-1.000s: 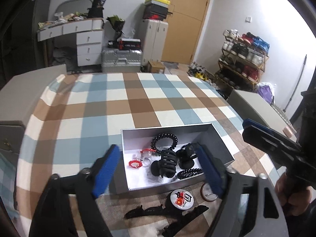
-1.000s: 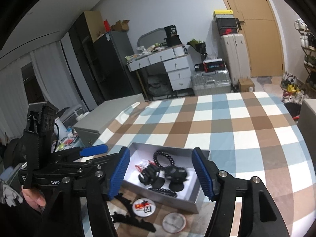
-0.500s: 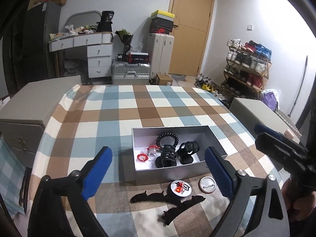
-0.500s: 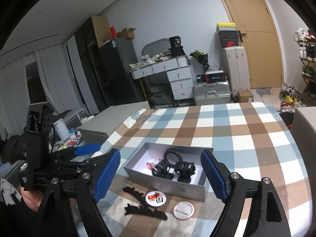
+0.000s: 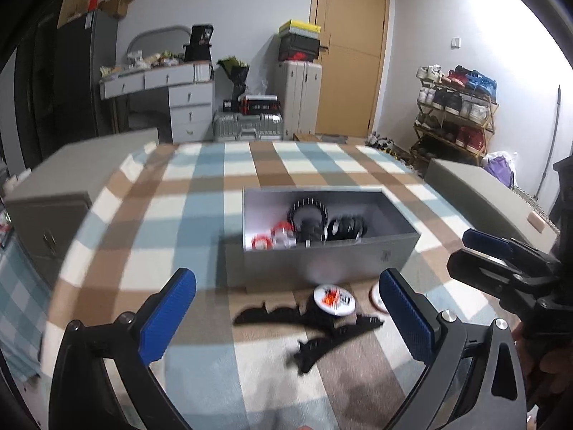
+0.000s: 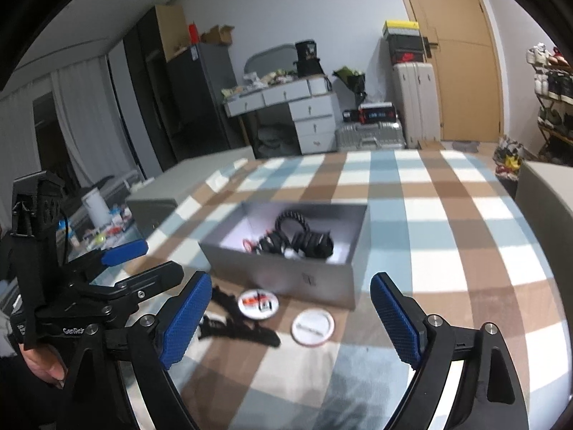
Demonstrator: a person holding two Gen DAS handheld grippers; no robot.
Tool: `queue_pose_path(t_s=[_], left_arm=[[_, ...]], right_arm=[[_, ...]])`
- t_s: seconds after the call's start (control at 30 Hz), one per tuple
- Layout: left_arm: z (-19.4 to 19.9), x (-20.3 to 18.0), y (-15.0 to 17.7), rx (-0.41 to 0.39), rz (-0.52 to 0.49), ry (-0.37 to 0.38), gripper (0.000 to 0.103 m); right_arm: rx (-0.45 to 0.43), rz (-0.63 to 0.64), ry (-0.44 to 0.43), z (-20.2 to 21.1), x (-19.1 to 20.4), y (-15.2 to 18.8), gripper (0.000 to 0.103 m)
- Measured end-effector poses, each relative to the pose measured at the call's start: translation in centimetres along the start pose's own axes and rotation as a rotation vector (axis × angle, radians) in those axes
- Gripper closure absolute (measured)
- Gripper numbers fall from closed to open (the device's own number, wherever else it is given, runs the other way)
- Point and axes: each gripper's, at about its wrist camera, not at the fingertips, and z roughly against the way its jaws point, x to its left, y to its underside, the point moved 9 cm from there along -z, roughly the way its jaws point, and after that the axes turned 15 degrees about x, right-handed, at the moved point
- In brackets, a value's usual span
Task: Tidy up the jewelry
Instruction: 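Withdraw the right tool from the box toward the white round pin badge, then close the right tool on the rim of the white pin badge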
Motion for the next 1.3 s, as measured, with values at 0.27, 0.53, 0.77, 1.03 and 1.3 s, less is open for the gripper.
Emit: queue_pose_path(t_s=[0.27, 0.53, 0.77, 1.03, 1.3], left_arm=[[-1.3, 0.4, 2.2, 0.046, 0.029, -0.010, 0.003], [-1.2, 0.5, 2.9, 0.059, 0.044, -0.004, 0.003], [-1.7, 1.0, 3.3, 0.079, 0.062, 0.006, 0.003], [-1.8, 1.2, 3.5, 0.085, 0.074, 0.022, 0.003], [-2.1, 1.3, 3.6, 0.095, 0.082, 0.029, 0.003]], right_arm=[[0.138, -0.046, 0.022, -3.7, -1.4, 2.7, 0.012], [0.226, -0.073, 0.074, -5.9, -2.2, 3.1, 0.015], [0.278, -0.036, 0.123, -7.3, -1.7, 3.1, 0.028], [0.307, -0.013, 0.188, -7.9, -1.8, 3.3, 0.039], [0.321, 0.093, 0.257, -8.4, -0.3, 3.6, 0.062]])
